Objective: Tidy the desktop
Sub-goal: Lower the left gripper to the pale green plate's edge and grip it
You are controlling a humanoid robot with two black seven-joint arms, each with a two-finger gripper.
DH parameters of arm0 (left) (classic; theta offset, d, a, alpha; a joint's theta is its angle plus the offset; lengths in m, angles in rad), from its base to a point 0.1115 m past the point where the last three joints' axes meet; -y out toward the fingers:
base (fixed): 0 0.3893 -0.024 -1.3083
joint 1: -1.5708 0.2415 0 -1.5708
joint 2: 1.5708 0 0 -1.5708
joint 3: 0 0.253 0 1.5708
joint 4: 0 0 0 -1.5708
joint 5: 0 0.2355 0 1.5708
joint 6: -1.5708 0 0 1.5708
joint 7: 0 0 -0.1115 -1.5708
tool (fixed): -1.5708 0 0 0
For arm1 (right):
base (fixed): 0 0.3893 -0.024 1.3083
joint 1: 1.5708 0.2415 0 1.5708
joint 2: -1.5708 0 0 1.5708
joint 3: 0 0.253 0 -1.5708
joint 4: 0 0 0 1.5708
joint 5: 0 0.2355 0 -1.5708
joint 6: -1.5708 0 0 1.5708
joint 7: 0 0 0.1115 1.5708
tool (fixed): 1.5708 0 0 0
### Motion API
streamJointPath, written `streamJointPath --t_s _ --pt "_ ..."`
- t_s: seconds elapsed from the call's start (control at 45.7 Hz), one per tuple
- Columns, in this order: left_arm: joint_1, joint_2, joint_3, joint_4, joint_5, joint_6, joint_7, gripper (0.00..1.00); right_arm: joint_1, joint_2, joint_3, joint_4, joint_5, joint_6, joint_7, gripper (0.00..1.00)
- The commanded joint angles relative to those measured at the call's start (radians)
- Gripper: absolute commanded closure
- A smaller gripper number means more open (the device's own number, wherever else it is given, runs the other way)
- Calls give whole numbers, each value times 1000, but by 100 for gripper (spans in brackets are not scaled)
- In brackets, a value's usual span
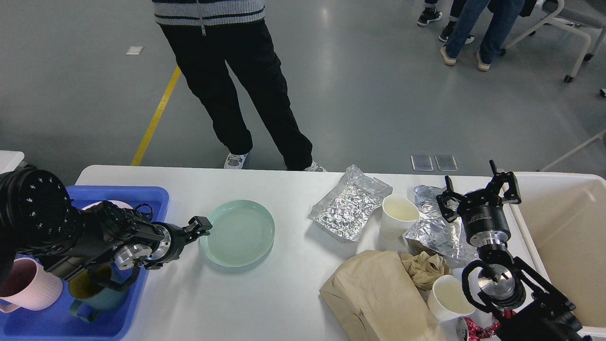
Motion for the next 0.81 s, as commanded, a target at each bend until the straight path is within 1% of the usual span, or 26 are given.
streamJointPath --t_s 0.0,0.241,0.438,0.547,0.723,0.788 --pt "24 1 -41 31 1 8 6 8 0 0 0 0 1 0 -1 0" --pt "35 -7 -51 36 20 6 3 9 0 0 0 0 -1 0 1 0" --pt "86 -18 -100 90 87 6 3 11 0 0 0 0 -1 0 1 0" --pt "95 -22 -117 105 90 6 6 11 0 0 0 0 1 0 1 0" --pt "96 -22 -117 108 96 0 6 18 0 0 0 0 -1 0 -1 0" --pt "96 -22 -117 107 106 -6 7 24 0 0 0 0 1 0 1 0"
